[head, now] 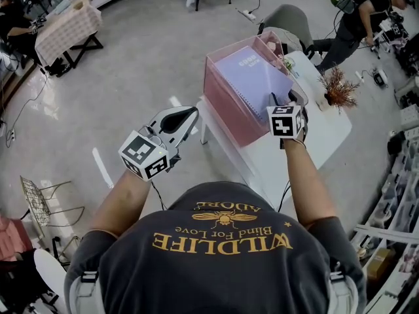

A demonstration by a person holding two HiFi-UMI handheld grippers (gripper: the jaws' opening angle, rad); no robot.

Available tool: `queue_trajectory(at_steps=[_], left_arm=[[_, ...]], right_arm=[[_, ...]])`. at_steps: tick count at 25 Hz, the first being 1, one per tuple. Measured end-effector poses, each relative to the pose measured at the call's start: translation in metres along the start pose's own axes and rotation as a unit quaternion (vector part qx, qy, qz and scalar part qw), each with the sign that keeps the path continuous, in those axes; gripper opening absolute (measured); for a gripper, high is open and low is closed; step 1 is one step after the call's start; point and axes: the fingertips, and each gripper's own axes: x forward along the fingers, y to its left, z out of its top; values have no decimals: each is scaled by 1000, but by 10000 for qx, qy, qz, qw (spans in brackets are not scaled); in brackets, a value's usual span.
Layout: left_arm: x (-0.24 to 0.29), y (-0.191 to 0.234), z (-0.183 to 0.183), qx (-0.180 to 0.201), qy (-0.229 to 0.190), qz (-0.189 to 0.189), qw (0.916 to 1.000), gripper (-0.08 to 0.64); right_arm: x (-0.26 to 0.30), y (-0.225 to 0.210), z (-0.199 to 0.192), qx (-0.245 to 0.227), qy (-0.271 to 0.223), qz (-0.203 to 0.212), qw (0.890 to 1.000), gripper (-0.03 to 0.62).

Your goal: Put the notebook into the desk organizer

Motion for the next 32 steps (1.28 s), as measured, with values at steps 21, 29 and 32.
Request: queue_trajectory(at_steps=[21,29,32], left_arm=[[23,-27,8,47,-139,-402,9991,2],[56,-70,13,128,-164,-683,9974,2],[73,-96,13,151,-166,-735,9970,2]], right_arm=[[-51,-53,3,1230,-904,390,9875,391],[-104,-99,-1,1794,-1742,817,9648,388],[-129,-123,-10,1884,-2076,941,9553,366]])
